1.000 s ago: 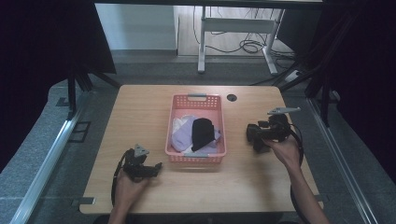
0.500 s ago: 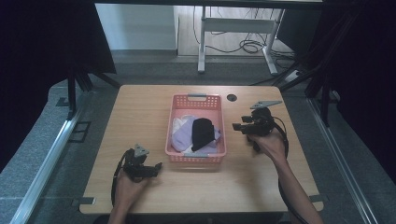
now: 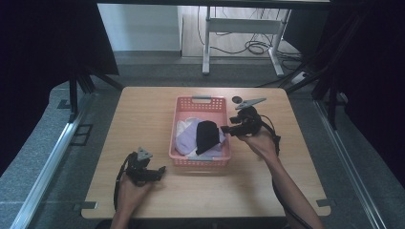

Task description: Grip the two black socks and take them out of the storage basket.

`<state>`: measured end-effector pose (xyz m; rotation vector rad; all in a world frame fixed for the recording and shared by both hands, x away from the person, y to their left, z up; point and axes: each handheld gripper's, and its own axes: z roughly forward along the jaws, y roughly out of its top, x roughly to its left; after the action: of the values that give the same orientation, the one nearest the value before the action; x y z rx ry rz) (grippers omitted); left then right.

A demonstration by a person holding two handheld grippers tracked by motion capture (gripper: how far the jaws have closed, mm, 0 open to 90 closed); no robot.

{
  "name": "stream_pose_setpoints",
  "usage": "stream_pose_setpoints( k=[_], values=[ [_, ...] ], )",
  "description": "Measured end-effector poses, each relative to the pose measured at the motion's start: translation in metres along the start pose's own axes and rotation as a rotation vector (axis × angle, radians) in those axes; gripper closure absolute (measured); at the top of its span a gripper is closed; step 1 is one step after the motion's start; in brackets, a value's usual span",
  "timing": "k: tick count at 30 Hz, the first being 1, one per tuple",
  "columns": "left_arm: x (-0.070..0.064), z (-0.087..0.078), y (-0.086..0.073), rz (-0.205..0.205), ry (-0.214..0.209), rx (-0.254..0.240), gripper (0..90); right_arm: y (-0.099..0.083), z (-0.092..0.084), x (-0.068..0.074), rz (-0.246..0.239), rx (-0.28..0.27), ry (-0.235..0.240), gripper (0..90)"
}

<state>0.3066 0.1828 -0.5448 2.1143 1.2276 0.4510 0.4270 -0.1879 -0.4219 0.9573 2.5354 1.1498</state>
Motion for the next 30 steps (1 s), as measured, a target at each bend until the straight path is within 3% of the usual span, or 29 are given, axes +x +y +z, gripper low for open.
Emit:
stream_pose_setpoints(
  k=[7,17,26,28,30],
  values=[
    [0.0,0.0,0.0,-0.001,-0.001,0.0,11.2,0.007,0.034,0.015,-0.051,0.083,0.023,38.4],
    [0.0,0.0,0.0,0.0,-0.001,0.0,11.3,0.0,0.06,0.02,-0.071,0.18,0.033,36.3],
    [0.0,0.0,0.0,0.0,-0.001,0.0,11.2,-0.005,0.082,0.027,-0.151,0.312,-0.017,38.1],
    [0.0,0.0,0.0,-0.001,-0.001,0.0,11.2,-0.005,0.085,0.029,-0.173,0.333,-0.036,41.4],
    [0.0,0.0,0.0,0.0,-0.001,0.0,11.2,-0.005,0.087,0.031,-0.201,0.355,-0.078,51.9]
  ],
)
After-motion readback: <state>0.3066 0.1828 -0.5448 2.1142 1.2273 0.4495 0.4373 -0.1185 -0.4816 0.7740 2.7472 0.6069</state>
